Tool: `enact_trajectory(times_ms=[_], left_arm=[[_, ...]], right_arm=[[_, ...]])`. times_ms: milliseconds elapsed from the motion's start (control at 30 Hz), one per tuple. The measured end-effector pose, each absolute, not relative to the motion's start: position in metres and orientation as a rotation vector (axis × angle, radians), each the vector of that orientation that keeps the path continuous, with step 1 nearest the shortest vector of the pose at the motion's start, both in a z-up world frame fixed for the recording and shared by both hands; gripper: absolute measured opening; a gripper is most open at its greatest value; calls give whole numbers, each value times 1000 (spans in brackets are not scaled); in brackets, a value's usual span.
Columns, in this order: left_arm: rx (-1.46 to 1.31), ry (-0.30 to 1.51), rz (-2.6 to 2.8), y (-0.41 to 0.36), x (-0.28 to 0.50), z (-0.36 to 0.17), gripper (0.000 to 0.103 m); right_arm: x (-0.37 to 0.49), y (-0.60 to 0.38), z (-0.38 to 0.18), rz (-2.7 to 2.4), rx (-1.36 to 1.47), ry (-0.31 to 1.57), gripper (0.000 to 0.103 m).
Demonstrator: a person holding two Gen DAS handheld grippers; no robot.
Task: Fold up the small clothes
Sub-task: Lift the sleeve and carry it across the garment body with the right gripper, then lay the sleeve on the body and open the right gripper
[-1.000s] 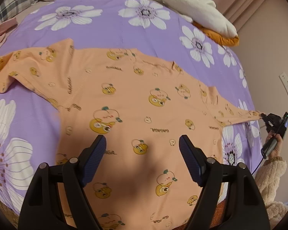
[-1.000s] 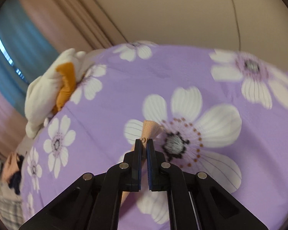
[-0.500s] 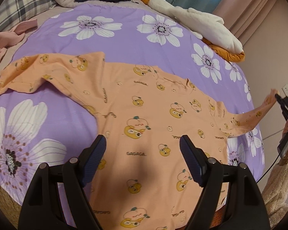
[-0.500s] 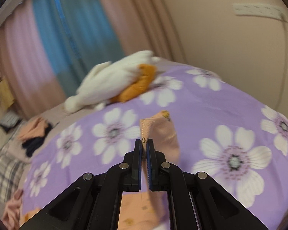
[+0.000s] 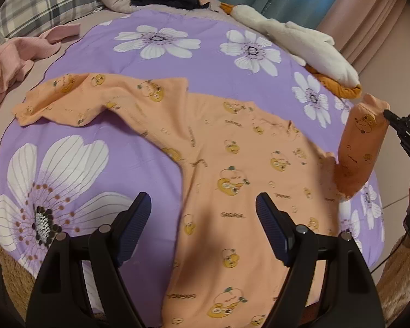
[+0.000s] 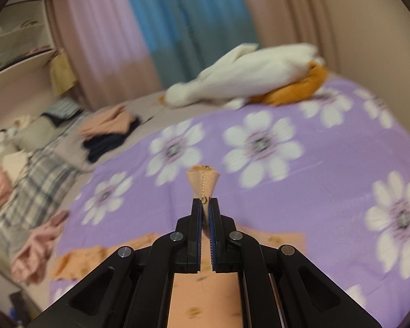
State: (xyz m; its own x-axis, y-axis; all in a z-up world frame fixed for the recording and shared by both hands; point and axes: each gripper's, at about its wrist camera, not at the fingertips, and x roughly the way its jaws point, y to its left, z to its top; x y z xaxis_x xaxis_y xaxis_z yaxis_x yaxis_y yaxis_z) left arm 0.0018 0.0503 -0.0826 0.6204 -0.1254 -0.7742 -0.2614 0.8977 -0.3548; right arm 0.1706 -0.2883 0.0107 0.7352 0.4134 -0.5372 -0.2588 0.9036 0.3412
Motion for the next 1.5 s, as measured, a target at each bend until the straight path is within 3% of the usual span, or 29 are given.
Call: enact_trajectory(times_ms=[600,1067,1167,1333,1500], left_arm=[[-456,956,88,53,-1,-95,79],[-452,981,91,52,3,-99,80],[-446,982,82,48,4,-99,80],[-443,987,71,45,6,-98,80],[-451,981,42,39,15,-92,80]], right_arm=[[148,-165,-132,462,152,1009,6],[145,-160,-157,460,134,1091,6],[146,-163,-157,486,171,1102,16],[140,-164,-148,538,197,1093,54],[130,-185,-121,493,176,992,62]])
